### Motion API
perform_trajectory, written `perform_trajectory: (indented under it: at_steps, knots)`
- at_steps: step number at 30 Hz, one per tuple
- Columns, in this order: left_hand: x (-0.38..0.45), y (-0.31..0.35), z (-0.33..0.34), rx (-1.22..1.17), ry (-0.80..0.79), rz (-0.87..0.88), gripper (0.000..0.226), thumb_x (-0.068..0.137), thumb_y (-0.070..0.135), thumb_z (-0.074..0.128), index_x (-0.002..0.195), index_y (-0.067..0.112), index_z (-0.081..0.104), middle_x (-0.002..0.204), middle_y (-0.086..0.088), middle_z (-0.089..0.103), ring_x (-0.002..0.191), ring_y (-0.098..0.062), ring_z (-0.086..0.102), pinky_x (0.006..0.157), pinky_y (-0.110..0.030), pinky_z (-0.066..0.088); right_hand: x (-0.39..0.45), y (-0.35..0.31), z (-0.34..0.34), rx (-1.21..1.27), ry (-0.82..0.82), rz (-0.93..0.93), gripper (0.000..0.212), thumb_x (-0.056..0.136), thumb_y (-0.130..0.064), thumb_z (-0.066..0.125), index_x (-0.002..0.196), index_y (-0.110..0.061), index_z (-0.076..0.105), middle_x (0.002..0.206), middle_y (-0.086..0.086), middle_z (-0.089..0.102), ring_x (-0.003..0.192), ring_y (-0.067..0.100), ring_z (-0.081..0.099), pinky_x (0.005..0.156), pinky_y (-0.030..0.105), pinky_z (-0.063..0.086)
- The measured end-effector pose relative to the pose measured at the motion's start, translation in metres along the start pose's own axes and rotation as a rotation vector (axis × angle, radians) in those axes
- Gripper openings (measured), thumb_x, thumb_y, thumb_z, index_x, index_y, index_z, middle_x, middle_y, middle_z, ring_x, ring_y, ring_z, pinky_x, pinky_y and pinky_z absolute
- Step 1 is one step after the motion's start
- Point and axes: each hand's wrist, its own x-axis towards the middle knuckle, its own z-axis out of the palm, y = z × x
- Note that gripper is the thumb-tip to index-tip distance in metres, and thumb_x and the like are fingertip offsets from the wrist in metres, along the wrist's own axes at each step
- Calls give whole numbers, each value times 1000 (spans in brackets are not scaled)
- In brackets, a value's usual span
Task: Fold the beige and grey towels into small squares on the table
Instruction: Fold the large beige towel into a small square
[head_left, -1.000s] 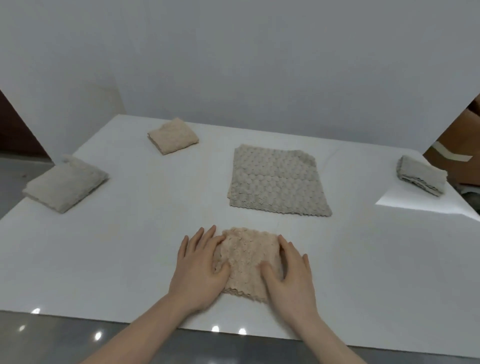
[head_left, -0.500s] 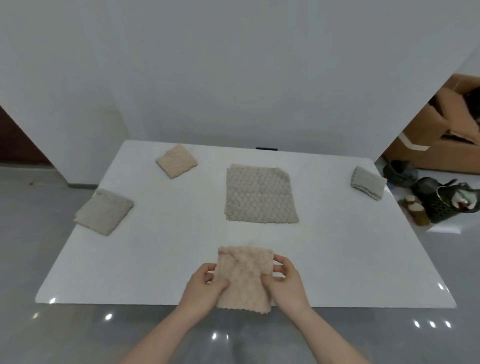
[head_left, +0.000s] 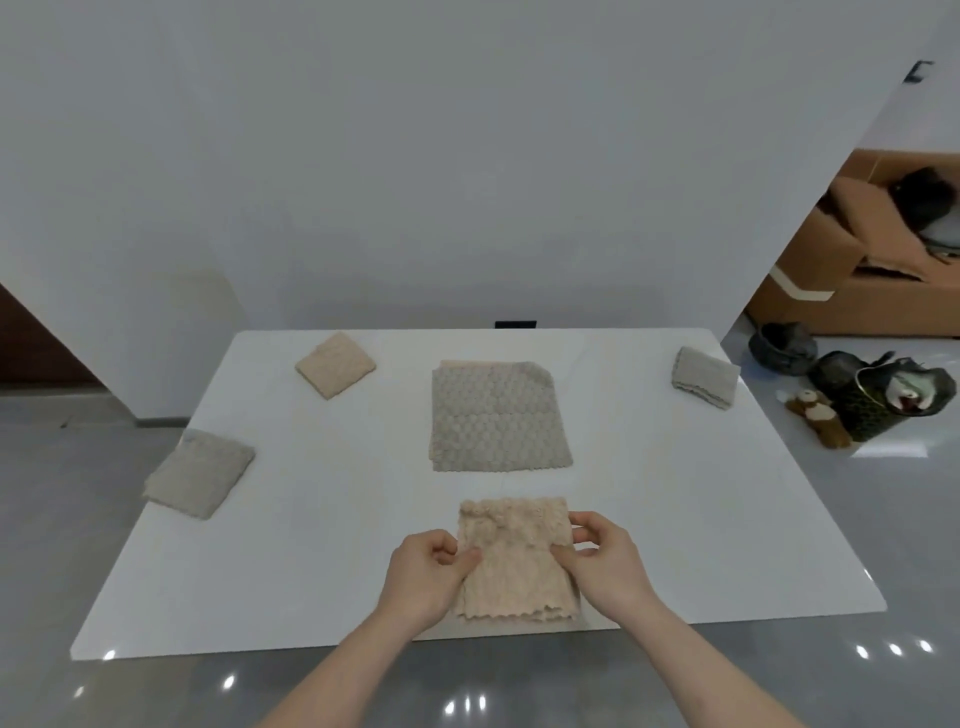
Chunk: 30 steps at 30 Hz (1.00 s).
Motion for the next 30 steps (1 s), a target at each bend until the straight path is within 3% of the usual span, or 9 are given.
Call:
perform_trajectory:
  at_steps: [4,8,15,20,27,30]
  knots:
    - [5,28,37,33,4,-5,34,93,34,73,66,15,66,51,10,57,47,1,50,51,-14,38,17,10,-43,4,-16,-12,26,83,-16,78,105,-27,69,94,-4,75,72,12,74,62,22,53]
    - [6,62,87,51,48,-2,29,91,37,75,68,20,68,54,11,62,50,2,55,58,-19,42,38,27,-101,-32,-48,-25,26,81,-17,81,103,-26,70,93,-3,76,73,14,75,72,33,61]
    - [-6,106,166,47,143,-18,34,89,42,76,63,24,63,49,16,56,48,2,52,58,-20,42,73,42,-185,-121,-111,-46,26,81,-16,79,105,-23,70,91,-3,74,78,12,73,65,21,52]
    - [-2,120,190,45,163,-23,35,90,41,75,62,24,61,48,16,55,48,1,51,56,-17,41,87,44,-210,-145,-127,-49,26,80,-16,79,104,-22,71,91,-3,74,80,12,72,66,22,52]
    - [27,133,211,108,113,-2,36,90,43,74,62,25,59,50,14,56,50,-2,53,61,-26,50,103,46,-233,-136,-93,-37,24,81,-13,79,100,-24,70,91,-2,74,82,9,70,62,17,49]
    - [33,138,224,143,96,11,34,90,45,73,65,24,62,53,12,59,54,-4,57,66,-31,55,111,52,-246,-153,-100,-13,24,81,-12,78,102,-22,71,92,-2,74,86,10,70,69,21,52]
